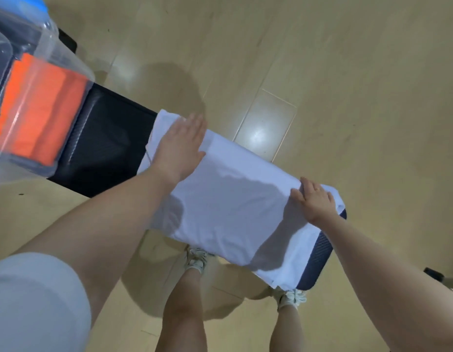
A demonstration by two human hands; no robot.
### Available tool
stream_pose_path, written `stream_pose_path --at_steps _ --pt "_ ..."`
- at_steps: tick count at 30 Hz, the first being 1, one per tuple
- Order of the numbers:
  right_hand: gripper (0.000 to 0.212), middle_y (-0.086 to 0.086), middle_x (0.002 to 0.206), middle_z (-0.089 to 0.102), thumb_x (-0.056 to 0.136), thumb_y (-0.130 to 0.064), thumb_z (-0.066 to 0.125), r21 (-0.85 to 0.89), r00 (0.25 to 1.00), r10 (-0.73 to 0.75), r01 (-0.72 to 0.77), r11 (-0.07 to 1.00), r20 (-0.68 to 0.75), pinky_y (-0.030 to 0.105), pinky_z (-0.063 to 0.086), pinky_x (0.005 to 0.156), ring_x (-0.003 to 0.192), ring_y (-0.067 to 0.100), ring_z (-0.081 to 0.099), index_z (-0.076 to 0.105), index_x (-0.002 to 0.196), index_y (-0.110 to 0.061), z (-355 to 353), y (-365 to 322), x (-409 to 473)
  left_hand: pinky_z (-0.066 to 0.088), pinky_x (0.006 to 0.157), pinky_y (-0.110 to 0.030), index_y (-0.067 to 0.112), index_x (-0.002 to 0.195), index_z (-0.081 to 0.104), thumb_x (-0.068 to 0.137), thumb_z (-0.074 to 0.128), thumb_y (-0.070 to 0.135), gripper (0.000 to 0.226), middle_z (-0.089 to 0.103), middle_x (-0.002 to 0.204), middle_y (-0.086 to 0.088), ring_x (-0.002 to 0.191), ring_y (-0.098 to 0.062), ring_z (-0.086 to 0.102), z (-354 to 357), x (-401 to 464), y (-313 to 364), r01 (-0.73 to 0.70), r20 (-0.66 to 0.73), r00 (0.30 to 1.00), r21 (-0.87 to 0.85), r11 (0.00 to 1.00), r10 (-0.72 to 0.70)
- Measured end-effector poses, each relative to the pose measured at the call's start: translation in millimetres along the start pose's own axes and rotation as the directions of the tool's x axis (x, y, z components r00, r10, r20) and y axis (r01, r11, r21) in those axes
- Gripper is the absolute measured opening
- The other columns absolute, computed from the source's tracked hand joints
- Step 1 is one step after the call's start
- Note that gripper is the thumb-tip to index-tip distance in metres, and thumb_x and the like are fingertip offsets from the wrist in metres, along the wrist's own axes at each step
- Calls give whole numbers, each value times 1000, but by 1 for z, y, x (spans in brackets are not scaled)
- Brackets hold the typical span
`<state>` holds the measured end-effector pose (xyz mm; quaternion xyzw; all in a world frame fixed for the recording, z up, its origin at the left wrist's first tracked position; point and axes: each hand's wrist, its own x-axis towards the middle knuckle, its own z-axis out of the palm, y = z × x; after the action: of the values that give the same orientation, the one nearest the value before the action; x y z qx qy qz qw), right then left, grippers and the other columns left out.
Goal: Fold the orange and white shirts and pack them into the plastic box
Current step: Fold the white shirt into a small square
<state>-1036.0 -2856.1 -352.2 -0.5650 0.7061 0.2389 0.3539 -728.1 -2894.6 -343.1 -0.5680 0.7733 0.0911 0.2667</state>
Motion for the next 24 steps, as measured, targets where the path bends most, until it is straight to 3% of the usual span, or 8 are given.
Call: stream_pose_path --at_steps 2,8,10,12,15,18,20,24 --pt "40 16 136 48 98 -33 35 56 999 2 -4 998 41 39 28 104 127 30 41 45 129 -9 -13 21 0 -1 118 -35 6 148 -8 100 22 38 65 -9 158 -9 147 -23 -4 -9 -11 39 -117 -12 993 -140 983 117" --pt "35 15 129 54 98 -21 37 163 994 -73 59 985 78 31 36 93 120 29 48 51 127 -8 -25 75 9 -9 117 -34 15 149 -9 100 13 39 58 -31 145 -1 146 -21 -11 -2 -48 166 -266 -25 962 -288 920 271" --pt "33 14 110 59 95 -29 42 263 992 -43 10 965 119 28 40 77 103 27 56 54 117 -8 -28 84 18 -8 116 -34 20 150 2 97 10 41 58 -27 144 -2 147 -21 -3 0 -53 203 -193 -51 981 -317 929 186" --pt "38 9 99 57 88 -40 46 395 991 -29 -25 918 132 27 41 71 91 23 57 50 111 -10 -31 88 25 -8 116 -34 22 149 -5 97 12 46 60 -32 144 0 146 -21 -9 0 -54 233 -50 68 994 -369 928 81" --pt "57 14 129 51 93 -41 45 517 977 6 -119 848 214 37 40 95 115 30 51 41 133 -1 -29 87 37 -3 117 -36 23 148 -12 94 28 55 74 -26 154 -4 145 -24 -15 -4 -53 264 165 212 974 -444 881 -75" --pt "35 14 112 61 91 -37 50 582 948 36 -224 781 317 34 41 85 92 27 54 60 97 -3 -22 87 41 -1 117 -37 25 147 -17 84 44 65 96 -26 155 -7 145 -26 -16 -6 -49 280 292 258 948 -469 833 -187" --pt "31 10 94 62 89 -37 57 633 939 63 -277 723 338 31 45 77 79 26 56 58 79 -8 -17 92 41 1 118 -37 26 146 -20 79 51 66 105 -28 154 -6 145 -27 -16 -7 -42 283 339 296 929 -450 826 -220" --pt "30 4 83 59 84 -38 64 720 938 20 -278 636 345 29 45 65 73 22 56 59 90 -10 -15 104 35 4 118 -33 25 147 -15 82 56 55 101 -24 156 -4 145 -24 -13 -18 -36 284 399 332 908 -493 773 -256"
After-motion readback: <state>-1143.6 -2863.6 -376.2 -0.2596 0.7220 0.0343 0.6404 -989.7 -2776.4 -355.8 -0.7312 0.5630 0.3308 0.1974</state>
